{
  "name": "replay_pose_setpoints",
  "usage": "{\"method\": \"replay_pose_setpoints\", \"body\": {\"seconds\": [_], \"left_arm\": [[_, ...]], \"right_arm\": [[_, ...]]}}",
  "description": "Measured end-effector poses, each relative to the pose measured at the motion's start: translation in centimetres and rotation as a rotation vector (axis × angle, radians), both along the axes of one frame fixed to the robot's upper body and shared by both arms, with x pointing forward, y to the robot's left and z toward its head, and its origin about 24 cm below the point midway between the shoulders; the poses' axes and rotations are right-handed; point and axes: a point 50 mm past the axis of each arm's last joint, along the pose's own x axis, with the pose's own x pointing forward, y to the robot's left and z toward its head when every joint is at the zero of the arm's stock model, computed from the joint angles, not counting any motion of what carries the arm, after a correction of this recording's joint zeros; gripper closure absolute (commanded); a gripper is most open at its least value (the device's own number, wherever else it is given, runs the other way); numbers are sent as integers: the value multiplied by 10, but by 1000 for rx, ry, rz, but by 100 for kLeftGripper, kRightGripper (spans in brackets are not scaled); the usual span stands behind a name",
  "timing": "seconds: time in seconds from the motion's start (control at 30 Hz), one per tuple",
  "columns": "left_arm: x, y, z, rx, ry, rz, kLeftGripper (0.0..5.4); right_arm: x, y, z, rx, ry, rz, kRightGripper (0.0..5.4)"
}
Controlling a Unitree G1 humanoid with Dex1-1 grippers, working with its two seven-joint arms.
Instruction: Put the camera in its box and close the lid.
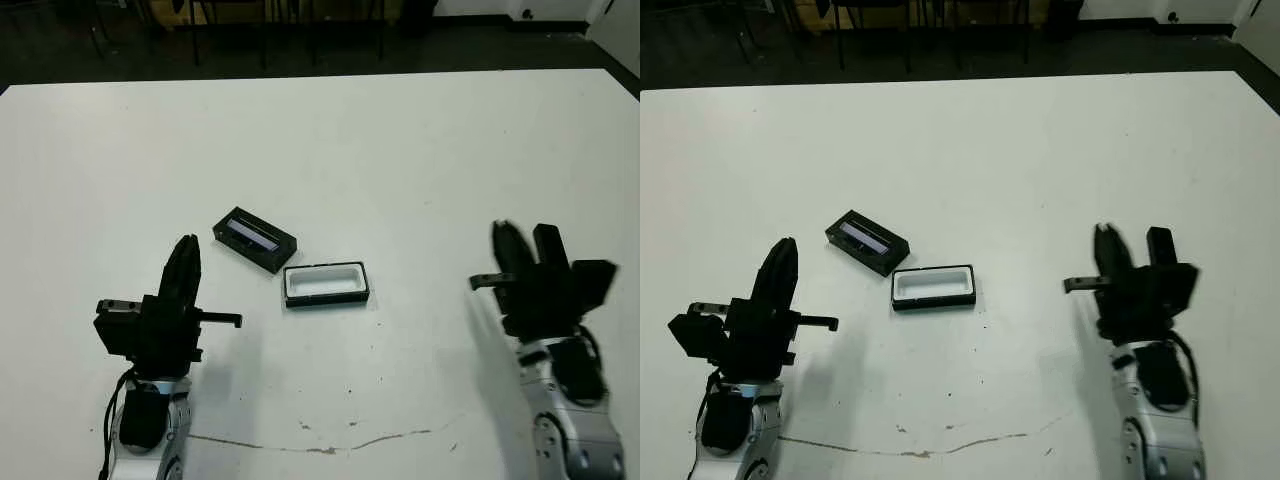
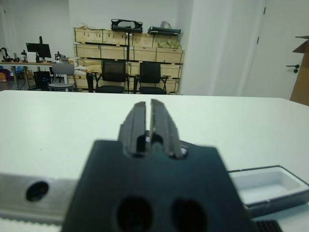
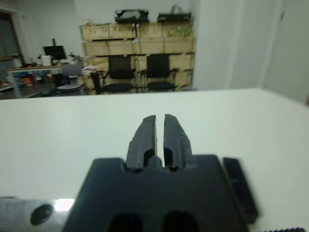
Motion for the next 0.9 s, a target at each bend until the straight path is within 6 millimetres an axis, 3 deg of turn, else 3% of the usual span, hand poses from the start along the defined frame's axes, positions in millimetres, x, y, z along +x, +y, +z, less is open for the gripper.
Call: {"method": "replay_pose_setpoints", "body": {"seconds": [0.2,0.37,0.6,0.9], "left_arm": [[0,-1,-2,-3,4,-5,540],[0,-1,-3,-1,8,-8,540],[0,-1,-4,2,13,-11,540],[0,1,-5,5,15,-8,540]], "right_arm": [[6,-23,11,-87,-10,-120,448],[17,-42,4,-117,53,-204,362],[25,-50,-10,-107,128,-224,238],[34,-56,-14,-61,216,-198,86]]}}
